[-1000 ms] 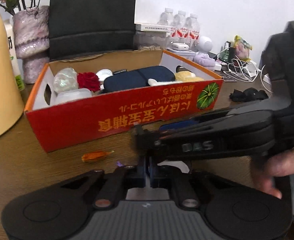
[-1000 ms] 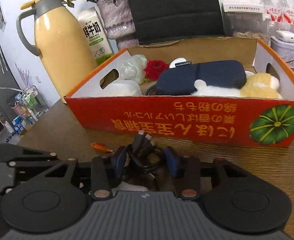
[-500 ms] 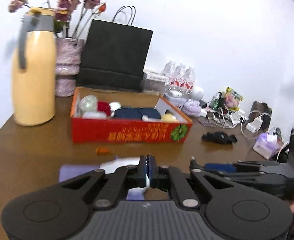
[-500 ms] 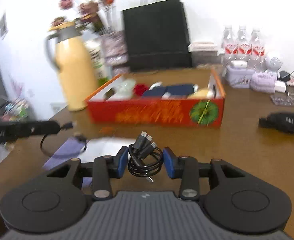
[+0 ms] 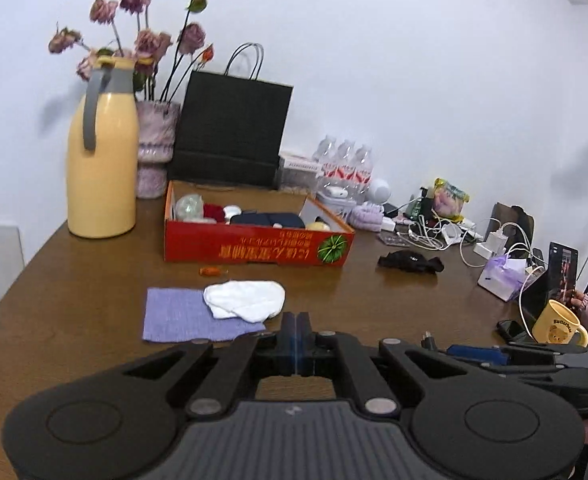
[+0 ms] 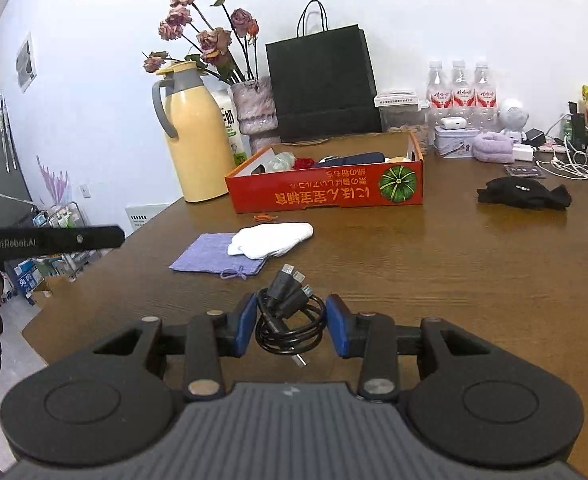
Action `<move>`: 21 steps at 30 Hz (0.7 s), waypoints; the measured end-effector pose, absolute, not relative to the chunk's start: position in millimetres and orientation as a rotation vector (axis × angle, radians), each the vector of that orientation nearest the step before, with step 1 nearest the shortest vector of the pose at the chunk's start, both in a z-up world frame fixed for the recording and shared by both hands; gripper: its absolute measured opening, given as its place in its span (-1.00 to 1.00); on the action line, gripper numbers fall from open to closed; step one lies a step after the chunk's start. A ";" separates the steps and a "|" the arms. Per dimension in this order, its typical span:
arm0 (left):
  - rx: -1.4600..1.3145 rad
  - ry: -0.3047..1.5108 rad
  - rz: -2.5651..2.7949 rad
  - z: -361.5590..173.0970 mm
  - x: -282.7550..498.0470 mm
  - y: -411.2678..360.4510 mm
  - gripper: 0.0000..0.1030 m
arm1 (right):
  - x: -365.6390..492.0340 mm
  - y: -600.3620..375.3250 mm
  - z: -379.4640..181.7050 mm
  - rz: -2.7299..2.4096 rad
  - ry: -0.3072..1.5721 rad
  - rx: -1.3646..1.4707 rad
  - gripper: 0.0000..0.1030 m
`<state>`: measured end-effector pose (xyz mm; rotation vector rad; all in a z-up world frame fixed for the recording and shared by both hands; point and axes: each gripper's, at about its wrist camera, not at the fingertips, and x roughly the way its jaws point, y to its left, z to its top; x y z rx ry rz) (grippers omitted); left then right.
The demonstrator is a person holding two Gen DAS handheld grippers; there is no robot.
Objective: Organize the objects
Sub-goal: 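Carry both cables over the box and open both tools to drop them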
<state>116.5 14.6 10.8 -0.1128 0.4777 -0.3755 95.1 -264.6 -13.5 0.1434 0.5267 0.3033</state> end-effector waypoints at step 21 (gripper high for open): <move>0.006 0.762 -0.340 -61.1 85.9 24.2 -0.18 | 96.7 -243.4 -43.1 0.305 0.589 0.077 -0.22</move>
